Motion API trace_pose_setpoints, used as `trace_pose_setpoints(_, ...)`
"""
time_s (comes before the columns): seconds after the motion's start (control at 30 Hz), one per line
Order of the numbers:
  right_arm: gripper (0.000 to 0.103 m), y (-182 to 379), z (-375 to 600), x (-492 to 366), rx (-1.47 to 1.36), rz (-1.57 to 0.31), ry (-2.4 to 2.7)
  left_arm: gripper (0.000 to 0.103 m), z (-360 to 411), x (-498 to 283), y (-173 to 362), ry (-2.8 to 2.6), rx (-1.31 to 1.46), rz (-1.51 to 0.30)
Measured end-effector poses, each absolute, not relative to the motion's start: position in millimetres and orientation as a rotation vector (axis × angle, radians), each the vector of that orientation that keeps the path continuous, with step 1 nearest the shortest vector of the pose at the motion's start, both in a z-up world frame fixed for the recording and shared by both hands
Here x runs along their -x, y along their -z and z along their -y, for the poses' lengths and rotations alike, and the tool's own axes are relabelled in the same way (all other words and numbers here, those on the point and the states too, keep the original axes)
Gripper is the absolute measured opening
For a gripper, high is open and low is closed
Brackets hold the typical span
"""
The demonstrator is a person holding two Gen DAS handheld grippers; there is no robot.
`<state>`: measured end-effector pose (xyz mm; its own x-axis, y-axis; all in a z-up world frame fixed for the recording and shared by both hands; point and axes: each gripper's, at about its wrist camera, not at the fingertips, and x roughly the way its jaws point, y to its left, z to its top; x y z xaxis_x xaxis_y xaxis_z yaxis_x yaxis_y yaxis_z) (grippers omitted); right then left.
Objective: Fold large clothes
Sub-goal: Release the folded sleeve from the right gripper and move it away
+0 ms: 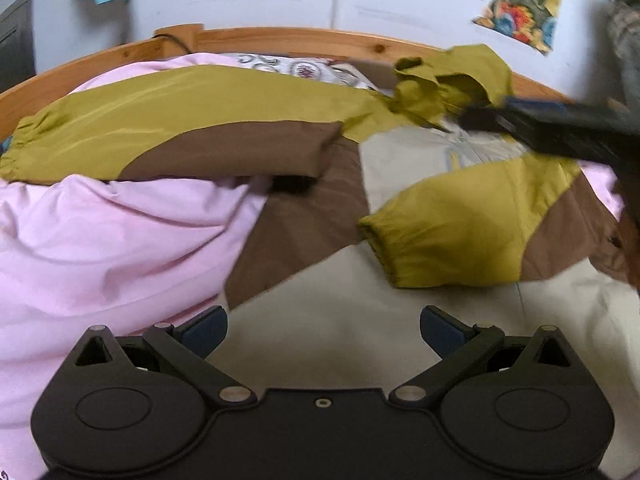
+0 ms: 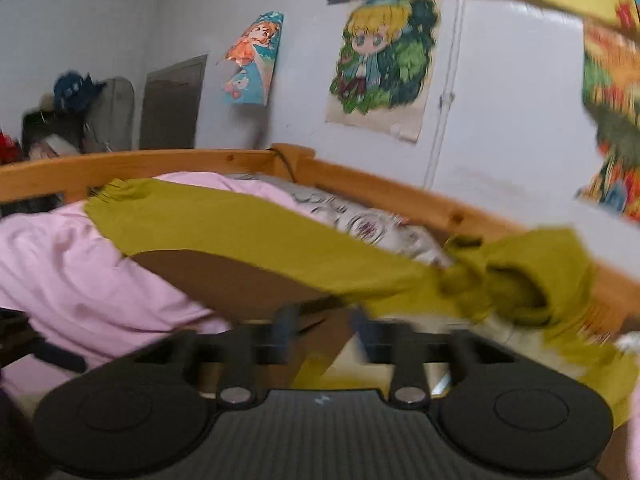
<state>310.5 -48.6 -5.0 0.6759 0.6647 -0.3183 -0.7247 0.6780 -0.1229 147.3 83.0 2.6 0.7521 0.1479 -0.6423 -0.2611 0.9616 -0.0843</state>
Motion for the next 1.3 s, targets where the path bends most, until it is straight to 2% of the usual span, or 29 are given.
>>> trace_pose_setpoints(0.13, 0.087, 9, 93, -311, 0.199, -0.292, -0.719, 0.102, -84, -157, -6, -0.215, 0.193, -0.621)
trace_pose_setpoints(0.2, 0.090, 14, 123, -317, 0.186, -0.303, -0.609, 0.102, -81, -169, -7, -0.188, 0.180, -0.578)
trace_pose_setpoints(0.37, 0.090, 30, 203, -375, 0.202, -0.368, -0.231, 0.102, -61, -220, -3, -0.133, 0.072, -0.476)
trace_pose_setpoints(0.47, 0.083, 37, 237, -423, 0.192, -0.406, -0.106, 0.102, -51, -258, 10, -0.146, -0.001, -0.514)
trace_pose_setpoints(0.57, 0.068, 48, 260, -476, 0.174, -0.498, -0.043, 0.102, -49, -285, 25, -0.175, -0.025, -0.548)
trace_pose_setpoints(0.6, 0.055, 54, 267, -489, 0.153, -0.535, -0.036, 0.102, -51, -291, 30, -0.184, -0.023, -0.560)
trace_pose_setpoints(0.63, 0.033, 58, 273, -499, 0.118, -0.566, -0.048, 0.102, -53, -296, 36, -0.191, -0.021, -0.578)
trace_pose_setpoints(0.67, 0.018, 61, 280, -502, 0.078, -0.583, -0.075, 0.102, -54, -299, 40, -0.195, -0.021, -0.596)
trace_pose_setpoints(0.73, 0.006, 61, 281, -496, 0.079, -0.568, -0.069, 0.102, -55, -305, 49, -0.195, -0.026, -0.625)
trace_pose_setpoints(0.8, 0.003, 58, 283, -491, 0.120, -0.526, -0.037, 0.102, -54, -308, 57, -0.174, -0.035, -0.640)
trace_pose_setpoints(0.97, 0.004, 47, 290, -499, 0.047, -0.534, -0.048, 0.102, -53, -316, 74, -0.163, -0.031, -0.683)
trace_pose_setpoints(1.0, 0.009, 42, 295, -501, -0.008, -0.514, -0.080, 0.102, -54, -316, 75, -0.159, -0.022, -0.683)
trace_pose_setpoints(1.03, 0.028, 38, 299, -506, -0.054, -0.495, -0.104, 0.102, -56, -315, 76, -0.156, -0.016, -0.683)
trace_pose_setpoints(1.1, 0.053, 29, 302, -519, -0.128, -0.461, -0.118, 0.102, -57, -316, 77, -0.149, -0.006, -0.685)
trace_pose_setpoints(1.2, 0.052, 23, 299, -550, -0.193, -0.476, -0.135, 0.102, -58, -317, 76, -0.145, -0.004, -0.691)
trace_pose_setpoints(1.23, 0.043, 21, 296, -561, -0.200, -0.484, -0.130, 0.102, -58, -317, 76, -0.144, -0.005, -0.693)
trace_pose_setpoints(1.27, 0.030, 20, 293, -571, -0.202, -0.493, -0.125, 0.102, -58, -317, 76, -0.144, -0.007, -0.693)
trace_pose_setpoints(1.3, 0.009, 18, 289, -580, -0.198, -0.504, -0.123, 0.102, -58, -317, 75, -0.144, -0.009, -0.693)
